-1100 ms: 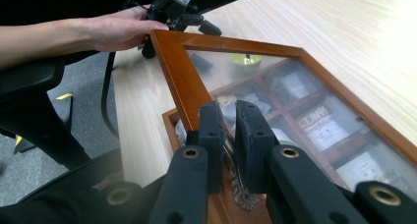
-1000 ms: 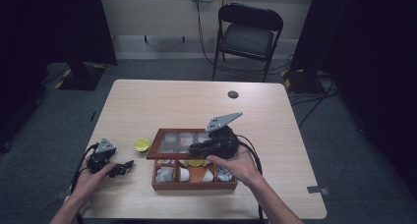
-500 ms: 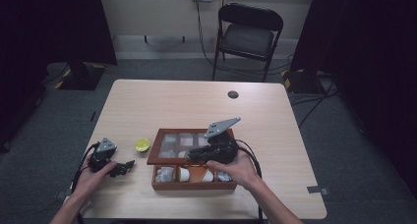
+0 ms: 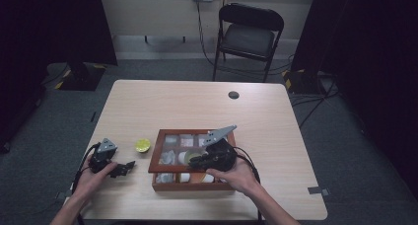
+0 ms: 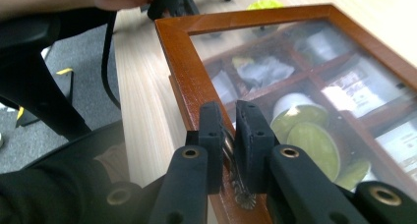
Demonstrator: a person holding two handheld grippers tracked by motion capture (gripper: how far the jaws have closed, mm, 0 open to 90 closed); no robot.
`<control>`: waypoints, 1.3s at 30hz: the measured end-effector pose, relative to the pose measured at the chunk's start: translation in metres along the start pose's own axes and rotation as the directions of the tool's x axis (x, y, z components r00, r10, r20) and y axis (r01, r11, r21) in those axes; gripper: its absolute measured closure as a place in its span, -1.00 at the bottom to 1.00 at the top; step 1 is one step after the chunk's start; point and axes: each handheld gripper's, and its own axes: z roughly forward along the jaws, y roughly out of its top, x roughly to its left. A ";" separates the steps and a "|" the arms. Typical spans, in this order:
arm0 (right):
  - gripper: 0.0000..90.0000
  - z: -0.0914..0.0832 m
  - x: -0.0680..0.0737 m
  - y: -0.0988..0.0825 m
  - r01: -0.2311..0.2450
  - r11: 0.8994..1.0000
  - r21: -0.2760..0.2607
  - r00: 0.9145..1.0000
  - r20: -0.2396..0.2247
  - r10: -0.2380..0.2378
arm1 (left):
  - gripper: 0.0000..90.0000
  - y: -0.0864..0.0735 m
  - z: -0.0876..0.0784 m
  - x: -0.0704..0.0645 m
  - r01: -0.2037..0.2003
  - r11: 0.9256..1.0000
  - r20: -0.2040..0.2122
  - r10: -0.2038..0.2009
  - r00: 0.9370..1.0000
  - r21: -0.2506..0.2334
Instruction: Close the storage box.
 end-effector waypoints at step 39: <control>0.81 0.033 0.001 -0.035 -0.023 0.998 0.059 1.000 -0.014 0.024 | -0.94 0.000 0.000 0.000 0.002 1.000 -0.002 -0.002 1.000 0.000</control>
